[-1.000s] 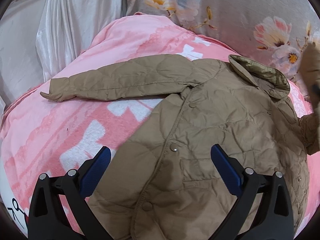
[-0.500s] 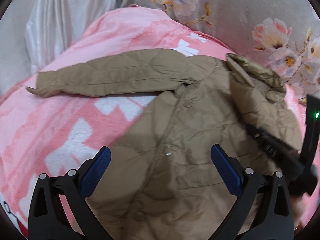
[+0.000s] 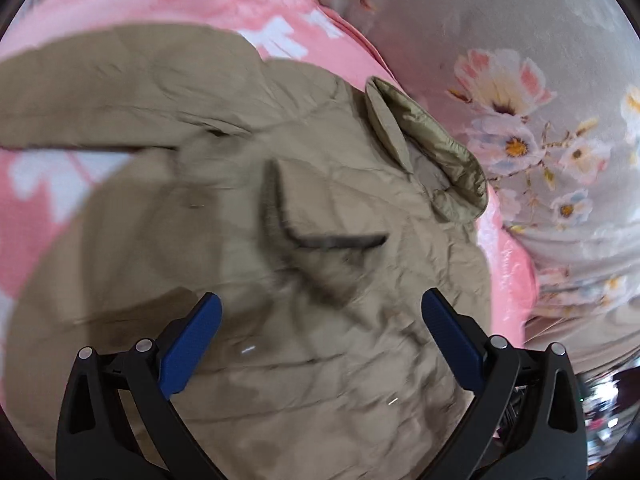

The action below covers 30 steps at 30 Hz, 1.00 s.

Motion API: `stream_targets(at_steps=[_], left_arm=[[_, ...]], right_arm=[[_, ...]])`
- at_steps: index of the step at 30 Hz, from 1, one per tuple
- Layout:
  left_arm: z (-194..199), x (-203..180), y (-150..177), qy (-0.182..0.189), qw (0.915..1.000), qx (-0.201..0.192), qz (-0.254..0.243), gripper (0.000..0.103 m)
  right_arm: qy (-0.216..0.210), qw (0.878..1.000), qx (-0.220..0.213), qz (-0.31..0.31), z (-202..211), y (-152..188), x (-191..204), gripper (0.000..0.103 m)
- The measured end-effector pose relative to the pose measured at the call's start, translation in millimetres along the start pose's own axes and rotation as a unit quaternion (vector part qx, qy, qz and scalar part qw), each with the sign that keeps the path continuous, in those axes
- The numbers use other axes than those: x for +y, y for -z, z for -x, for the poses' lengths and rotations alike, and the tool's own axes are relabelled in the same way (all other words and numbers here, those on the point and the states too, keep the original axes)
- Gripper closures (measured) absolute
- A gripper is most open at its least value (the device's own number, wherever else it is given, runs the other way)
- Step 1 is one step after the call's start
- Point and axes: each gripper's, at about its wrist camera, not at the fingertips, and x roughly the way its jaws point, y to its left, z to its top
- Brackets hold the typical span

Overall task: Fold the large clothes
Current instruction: 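Fold the held sleeve across the jacket front and release with the right tool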

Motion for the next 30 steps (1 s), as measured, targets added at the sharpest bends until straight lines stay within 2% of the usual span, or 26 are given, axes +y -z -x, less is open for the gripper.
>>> stream_targets(at_steps=[2, 4, 6, 8, 10, 11, 13, 15, 17, 19, 23, 27, 29, 30], left_arm=[[-18, -4, -5, -0.016, 0.9998, 0.008, 0.008, 0.006], [-30, -6, -5, -0.036, 0.9993, 0.009, 0.006, 0.022], [-39, -7, -7, -0.055, 0.9984, 0.012, -0.007, 0.057], [-40, -12, -10, -0.081, 0.9962, 0.005, -0.030, 0.078], [-33, -16, -16, -0.097, 0.9938, -0.020, -0.051, 0.087], [-28, -19, -17, -0.105, 0.9921, -0.032, -0.060, 0.090], [-17, -23, -25, -0.106, 0.9895, -0.057, -0.080, 0.091], [-19, -23, -25, -0.113, 0.9865, -0.064, -0.099, 0.091], [-37, -19, -17, -0.148, 0.9803, -0.055, -0.118, 0.091], [-56, -12, -9, -0.172, 0.9755, -0.049, -0.128, 0.091], [-63, -12, 5, -0.201, 0.9634, -0.070, -0.164, 0.089], [-71, -16, 13, -0.228, 0.9489, -0.090, -0.198, 0.088], [-73, -19, 17, -0.242, 0.9419, -0.100, -0.211, 0.088], [-74, -21, 17, -0.242, 0.9415, -0.102, -0.212, 0.088]], right_arm=[[0.015, 0.999, 0.001, -0.051, -11, -14, -29, 0.039], [0.017, 0.996, 0.003, -0.086, -21, -21, -47, 0.039], [-0.008, 0.991, 0.001, -0.131, -33, -27, -63, 0.040], [-0.015, 0.988, -0.008, -0.151, -41, -33, -65, 0.042], [-0.016, 0.988, -0.015, -0.153, -48, -46, -61, 0.070], [-0.012, 0.988, -0.021, -0.151, -48, -53, -59, 0.098], [-0.027, 0.989, -0.058, -0.133, -30, -60, -55, 0.099], [0.018, 0.994, -0.075, -0.076, -23, -61, -42, 0.099], [0.064, 0.995, -0.057, -0.045, -35, -53, -37, 0.099], [0.105, 0.994, -0.019, -0.028, -58, -43, -40, 0.099], [0.129, 0.992, 0.001, -0.007, -73, -43, -40, 0.102], [0.166, 0.985, -0.005, 0.037, -80, -38, -28, 0.102], [0.170, 0.984, -0.008, 0.042, -80, -35, -28, 0.101], [0.165, 0.985, -0.009, 0.040, -79, -35, -30, 0.099]])
